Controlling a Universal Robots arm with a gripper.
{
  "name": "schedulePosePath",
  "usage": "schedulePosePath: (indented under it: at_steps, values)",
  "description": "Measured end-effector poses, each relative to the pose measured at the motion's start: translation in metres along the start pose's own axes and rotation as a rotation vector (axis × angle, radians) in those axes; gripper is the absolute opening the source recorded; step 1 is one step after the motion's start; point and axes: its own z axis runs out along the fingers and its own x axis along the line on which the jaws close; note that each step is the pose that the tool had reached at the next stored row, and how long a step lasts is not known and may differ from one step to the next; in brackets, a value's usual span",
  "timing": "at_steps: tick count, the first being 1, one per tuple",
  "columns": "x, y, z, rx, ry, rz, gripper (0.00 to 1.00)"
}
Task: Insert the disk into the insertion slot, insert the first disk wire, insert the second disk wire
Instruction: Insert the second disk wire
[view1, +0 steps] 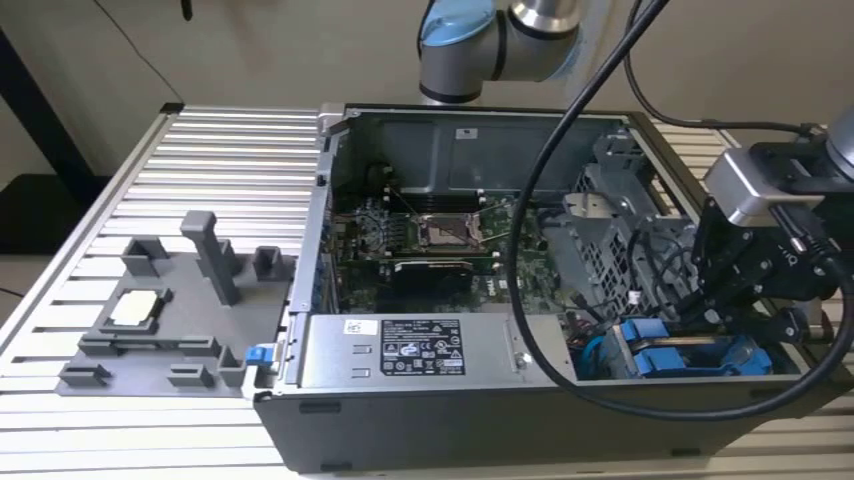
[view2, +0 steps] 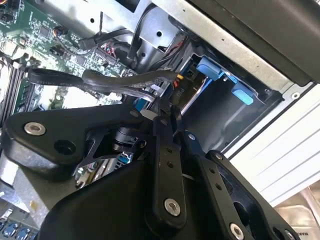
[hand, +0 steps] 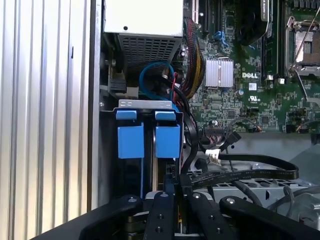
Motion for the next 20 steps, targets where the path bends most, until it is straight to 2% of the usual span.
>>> schedulePosePath:
  at_steps: [7,8,17,20]
  values:
    - [0.0002,-0.0001,0.0011,0.0000,-0.0027,0.000,0.17]
    - [0.0000,0.0000,-0.0006,0.0000,-0.0021,0.000,0.24]
    - [-0.0040,0.0029,-0.0383,-0.0015,-0.0013,0.000,0.24]
    - [-0.0050,0.0035,-0.0468,-0.0015,-0.0014,0.000,0.24]
